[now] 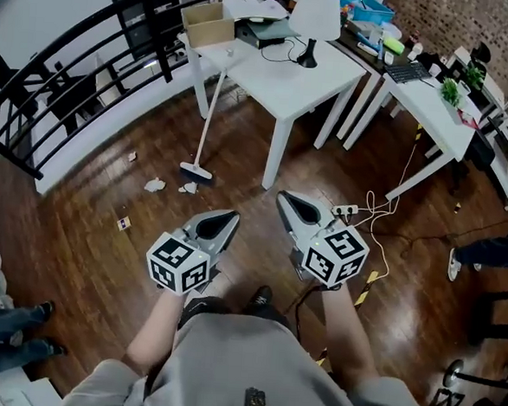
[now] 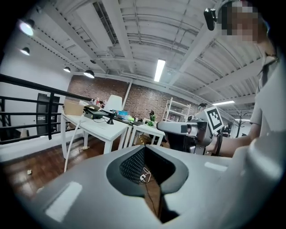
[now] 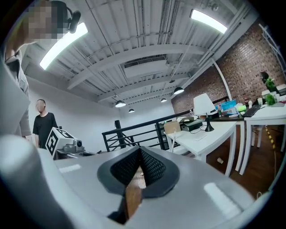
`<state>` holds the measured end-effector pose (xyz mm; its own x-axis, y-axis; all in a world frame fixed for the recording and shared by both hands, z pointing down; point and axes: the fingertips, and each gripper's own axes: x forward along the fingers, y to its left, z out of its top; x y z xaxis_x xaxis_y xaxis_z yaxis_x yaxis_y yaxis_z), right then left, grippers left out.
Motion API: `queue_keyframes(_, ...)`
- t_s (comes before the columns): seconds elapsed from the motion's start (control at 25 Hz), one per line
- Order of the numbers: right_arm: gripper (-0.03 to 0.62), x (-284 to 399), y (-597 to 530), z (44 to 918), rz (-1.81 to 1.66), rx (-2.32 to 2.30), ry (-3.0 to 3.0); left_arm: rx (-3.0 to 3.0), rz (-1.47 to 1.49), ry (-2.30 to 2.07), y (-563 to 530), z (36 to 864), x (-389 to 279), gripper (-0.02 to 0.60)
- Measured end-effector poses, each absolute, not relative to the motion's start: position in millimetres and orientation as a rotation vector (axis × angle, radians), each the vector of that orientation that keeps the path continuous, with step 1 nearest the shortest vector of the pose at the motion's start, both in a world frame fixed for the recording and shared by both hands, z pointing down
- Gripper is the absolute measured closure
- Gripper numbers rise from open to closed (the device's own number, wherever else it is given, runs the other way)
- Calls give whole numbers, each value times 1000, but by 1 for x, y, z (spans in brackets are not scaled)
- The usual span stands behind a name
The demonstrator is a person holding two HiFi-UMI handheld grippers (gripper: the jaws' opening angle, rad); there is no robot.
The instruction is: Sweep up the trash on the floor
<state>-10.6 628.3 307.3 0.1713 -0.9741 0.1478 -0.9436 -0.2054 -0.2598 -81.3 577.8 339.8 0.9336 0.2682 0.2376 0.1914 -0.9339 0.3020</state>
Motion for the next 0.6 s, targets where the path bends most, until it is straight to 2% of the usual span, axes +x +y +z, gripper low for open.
queue_keyframes(0.28,594,35,605,314,-440,-2197,1991,2838,423,188,557,340,-45,577)
queue_keyframes(0.6,594,80,526,329,-482,-2167,2125,2808,363,93,482,357,9,577)
